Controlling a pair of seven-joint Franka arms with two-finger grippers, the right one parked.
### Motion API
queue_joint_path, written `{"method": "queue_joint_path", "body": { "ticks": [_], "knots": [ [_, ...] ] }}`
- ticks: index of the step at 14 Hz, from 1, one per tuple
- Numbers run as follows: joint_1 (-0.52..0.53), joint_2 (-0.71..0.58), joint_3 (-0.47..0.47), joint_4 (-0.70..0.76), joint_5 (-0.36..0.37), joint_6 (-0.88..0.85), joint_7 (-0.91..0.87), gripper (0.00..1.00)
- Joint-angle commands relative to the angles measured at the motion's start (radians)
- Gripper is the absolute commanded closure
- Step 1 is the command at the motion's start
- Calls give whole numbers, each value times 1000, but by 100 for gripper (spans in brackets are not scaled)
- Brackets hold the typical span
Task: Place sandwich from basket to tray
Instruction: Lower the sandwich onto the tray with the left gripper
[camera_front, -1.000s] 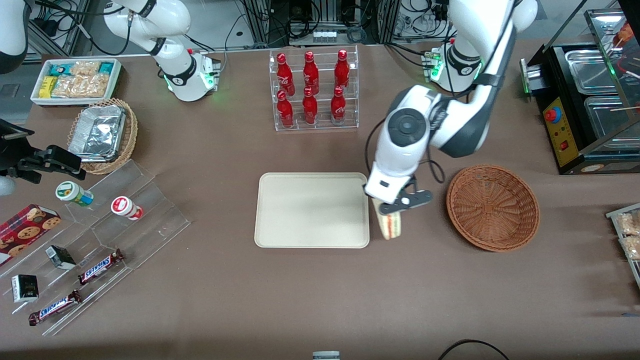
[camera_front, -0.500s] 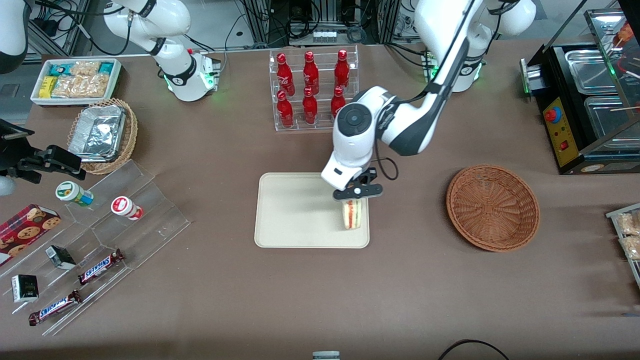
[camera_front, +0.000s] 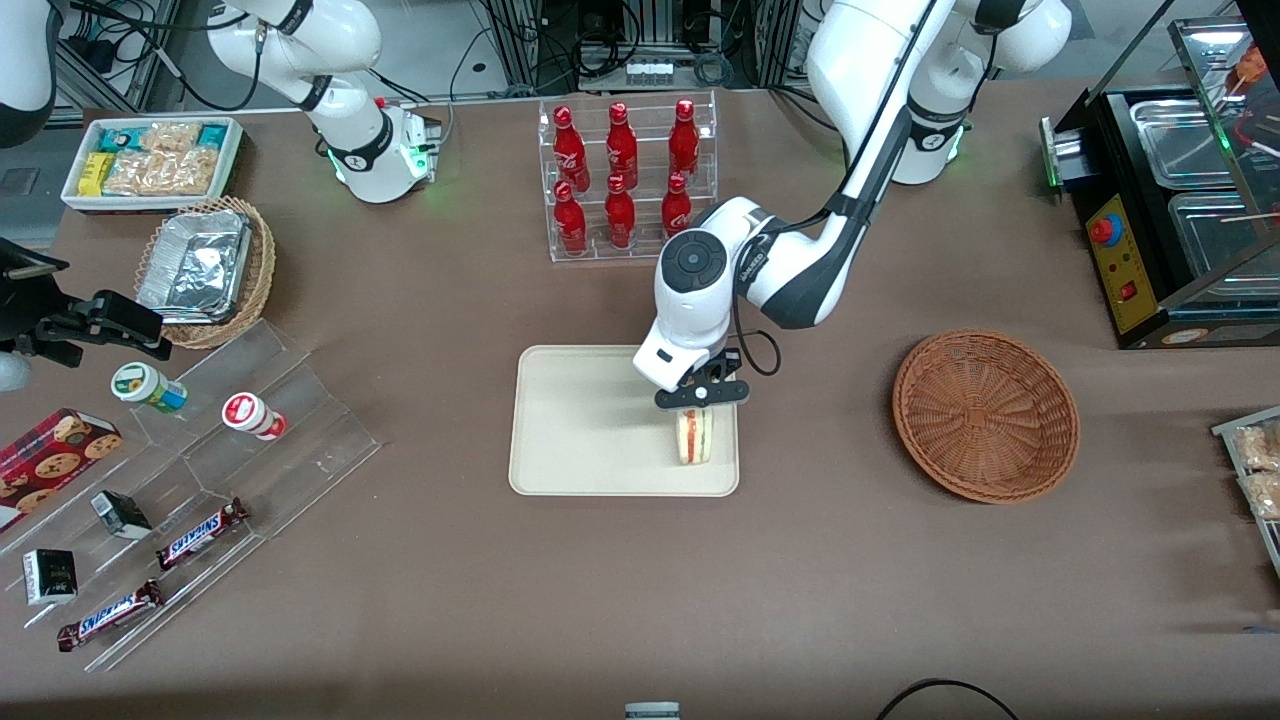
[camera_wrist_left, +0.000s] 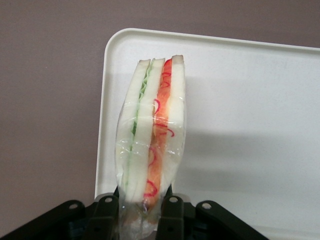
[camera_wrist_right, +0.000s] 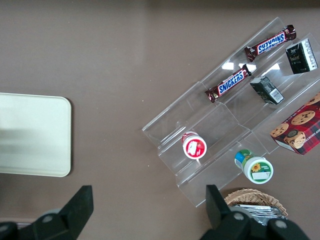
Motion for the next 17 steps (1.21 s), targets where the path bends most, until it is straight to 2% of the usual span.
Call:
{"method": "queue_joint_path", "body": {
  "ticks": [1, 9, 10, 12, 13, 17],
  "knots": [
    [-26, 41, 11, 37, 44, 26, 0, 71],
    [-32, 93, 11, 35, 52, 95, -6, 69],
    [-32, 93, 11, 35, 52, 95, -6, 54],
    [-32, 92, 11, 35, 52, 95, -5, 4],
    [-32, 89, 11, 35, 50, 93, -6, 0],
    [-26, 52, 14, 32, 40, 80, -20, 0]
  ]
}}
